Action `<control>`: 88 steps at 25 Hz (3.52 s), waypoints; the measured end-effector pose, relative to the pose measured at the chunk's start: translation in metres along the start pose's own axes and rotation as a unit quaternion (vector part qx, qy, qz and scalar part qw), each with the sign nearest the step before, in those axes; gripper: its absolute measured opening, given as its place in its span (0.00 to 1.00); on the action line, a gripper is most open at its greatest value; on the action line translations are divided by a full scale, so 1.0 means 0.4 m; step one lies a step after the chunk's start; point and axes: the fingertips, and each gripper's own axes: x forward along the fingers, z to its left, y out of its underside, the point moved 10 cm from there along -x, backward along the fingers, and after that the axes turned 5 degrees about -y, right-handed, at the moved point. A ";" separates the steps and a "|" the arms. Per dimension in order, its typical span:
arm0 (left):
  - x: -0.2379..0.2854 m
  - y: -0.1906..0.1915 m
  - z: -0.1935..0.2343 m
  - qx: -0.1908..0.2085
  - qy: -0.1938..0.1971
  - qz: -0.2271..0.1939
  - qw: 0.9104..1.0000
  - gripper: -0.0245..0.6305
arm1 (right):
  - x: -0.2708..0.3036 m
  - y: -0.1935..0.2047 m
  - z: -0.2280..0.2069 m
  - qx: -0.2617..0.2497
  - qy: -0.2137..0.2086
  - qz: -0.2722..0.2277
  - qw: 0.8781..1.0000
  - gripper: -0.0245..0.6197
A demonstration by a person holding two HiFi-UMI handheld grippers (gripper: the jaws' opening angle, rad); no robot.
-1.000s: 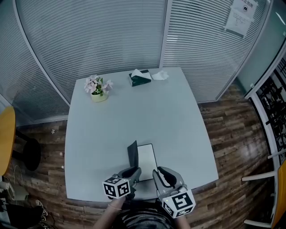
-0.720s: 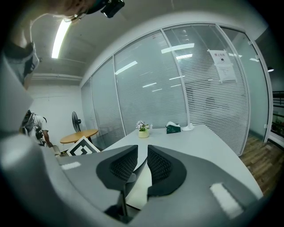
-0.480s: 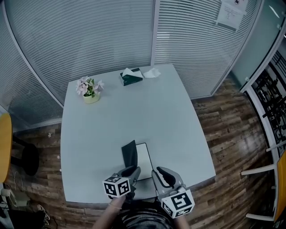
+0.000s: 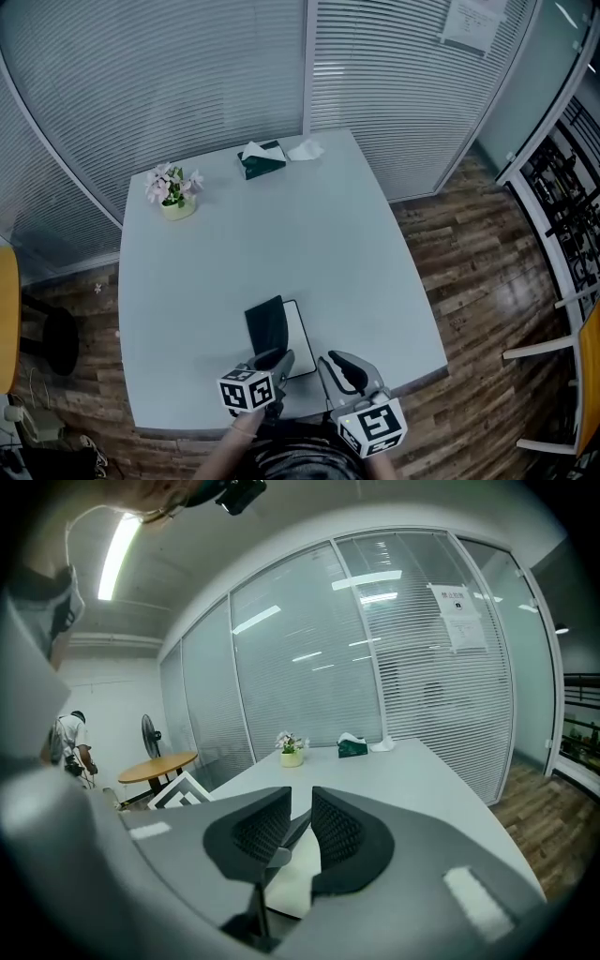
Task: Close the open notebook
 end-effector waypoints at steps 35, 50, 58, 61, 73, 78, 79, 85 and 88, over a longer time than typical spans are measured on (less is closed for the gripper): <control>0.159 0.057 -0.016 -0.012 -0.064 0.057 0.996 0.26 | -0.017 0.012 -0.068 0.014 0.019 0.019 1.000 0.15; 0.186 0.074 -0.013 0.013 -0.068 0.077 0.995 0.26 | -0.030 0.016 -0.080 0.020 0.025 0.017 0.999 0.15; 0.189 0.076 -0.020 0.041 -0.075 0.078 0.993 0.26 | -0.025 0.021 -0.079 0.020 0.026 0.018 0.999 0.15; 0.191 0.076 -0.023 0.059 -0.076 0.081 0.992 0.26 | -0.024 0.020 -0.078 0.019 0.025 0.019 0.999 0.15; 0.187 0.082 -0.050 0.187 -0.085 0.096 0.974 0.26 | -0.025 0.026 -0.069 0.007 0.028 0.028 0.999 0.15; 0.164 0.075 -0.042 0.193 -0.081 0.090 0.974 0.26 | -0.016 0.031 -0.066 0.007 0.024 0.032 0.999 0.15; 0.158 0.073 -0.041 0.193 -0.080 0.087 0.974 0.26 | -0.013 0.033 -0.065 0.007 0.023 0.034 0.999 0.15; 0.116 0.052 -0.039 0.200 -0.075 0.067 0.975 0.26 | 0.004 0.038 -0.052 0.003 0.013 0.040 0.999 0.15; 0.091 0.041 -0.042 0.196 -0.070 0.054 0.977 0.26 | 0.009 0.042 -0.044 0.000 0.008 0.042 0.999 0.15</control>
